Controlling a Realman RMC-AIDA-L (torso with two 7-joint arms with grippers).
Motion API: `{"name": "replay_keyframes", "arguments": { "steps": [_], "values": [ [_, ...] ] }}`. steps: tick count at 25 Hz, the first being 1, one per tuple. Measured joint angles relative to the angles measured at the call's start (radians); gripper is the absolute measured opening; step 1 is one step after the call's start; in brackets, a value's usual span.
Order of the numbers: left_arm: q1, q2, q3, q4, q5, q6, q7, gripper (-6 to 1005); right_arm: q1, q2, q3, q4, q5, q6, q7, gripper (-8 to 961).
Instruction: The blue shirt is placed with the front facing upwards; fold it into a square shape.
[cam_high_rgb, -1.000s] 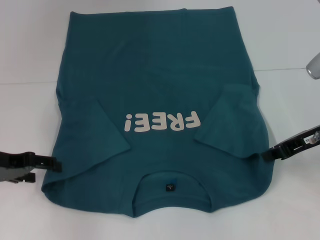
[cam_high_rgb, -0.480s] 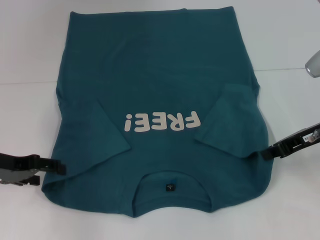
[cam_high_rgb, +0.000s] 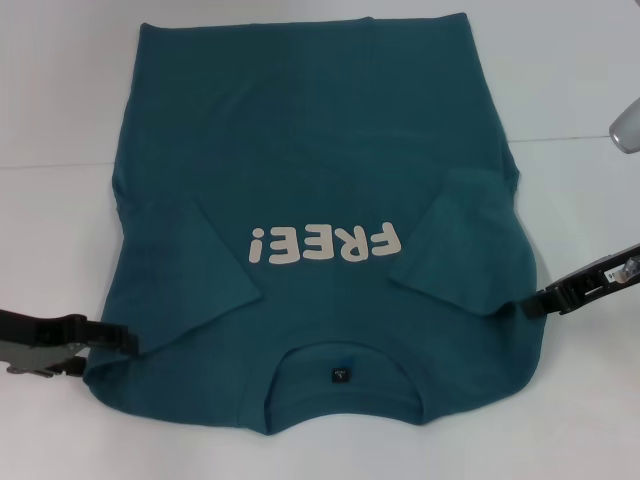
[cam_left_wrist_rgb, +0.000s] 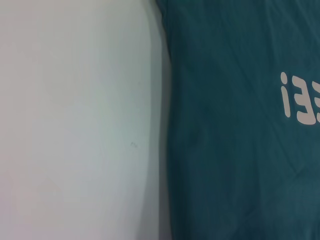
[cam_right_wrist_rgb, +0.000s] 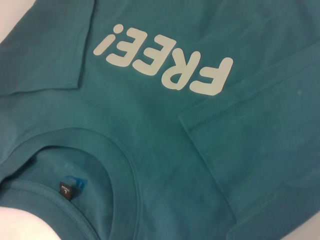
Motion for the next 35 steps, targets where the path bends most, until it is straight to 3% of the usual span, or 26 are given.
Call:
{"name": "replay_keyframes", "arguments": {
  "steps": [30, 32, 35],
  "values": [
    [-0.015, -0.007, 0.017, 0.003, 0.021, -0.001, -0.025, 809, 0.000, 0.000, 0.000, 0.006, 0.000, 0.001, -0.004, 38],
    [-0.015, -0.007, 0.017, 0.003, 0.022, -0.004, -0.025, 600, 0.000, 0.000, 0.000, 0.012, 0.000, 0.001, -0.004, 38],
    [-0.022, -0.006, 0.017, 0.006, 0.033, -0.009, -0.025, 477, 0.001, 0.000, 0.000, 0.016, 0.000, 0.002, -0.004, 39]
  ]
}}
